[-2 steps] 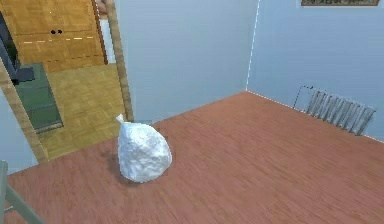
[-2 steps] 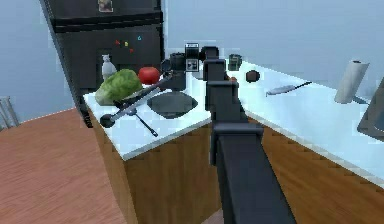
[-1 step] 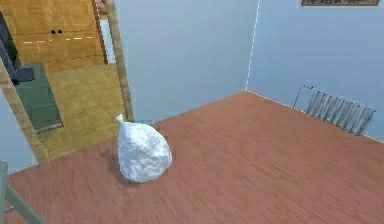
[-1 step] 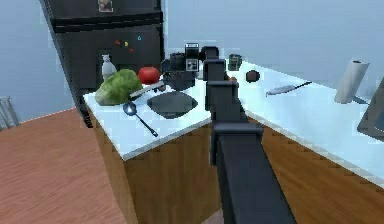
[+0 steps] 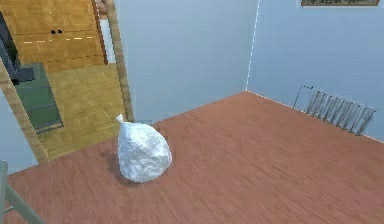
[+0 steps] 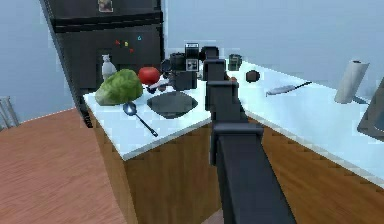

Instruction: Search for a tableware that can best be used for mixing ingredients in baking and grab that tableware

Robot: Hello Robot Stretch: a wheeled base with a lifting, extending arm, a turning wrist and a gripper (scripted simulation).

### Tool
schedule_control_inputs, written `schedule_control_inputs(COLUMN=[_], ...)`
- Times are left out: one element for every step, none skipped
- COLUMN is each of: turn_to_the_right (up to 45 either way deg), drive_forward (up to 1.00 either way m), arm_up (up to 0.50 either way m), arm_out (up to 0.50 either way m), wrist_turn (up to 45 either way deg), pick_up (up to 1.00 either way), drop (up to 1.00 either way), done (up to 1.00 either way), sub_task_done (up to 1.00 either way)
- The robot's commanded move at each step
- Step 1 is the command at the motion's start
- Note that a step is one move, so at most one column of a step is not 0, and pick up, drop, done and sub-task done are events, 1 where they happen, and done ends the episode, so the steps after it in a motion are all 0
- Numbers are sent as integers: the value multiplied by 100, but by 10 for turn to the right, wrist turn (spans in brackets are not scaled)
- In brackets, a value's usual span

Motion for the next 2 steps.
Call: schedule_control_inputs(turn_to_the_right=[0, 0], drive_forward=[0, 0], arm_up=[-12, 0], arm_out=[0, 0], wrist_turn=[0, 0], pick_up=[0, 100], drop=[0, 0], done=[0, 0], sub_task_done=[0, 0])
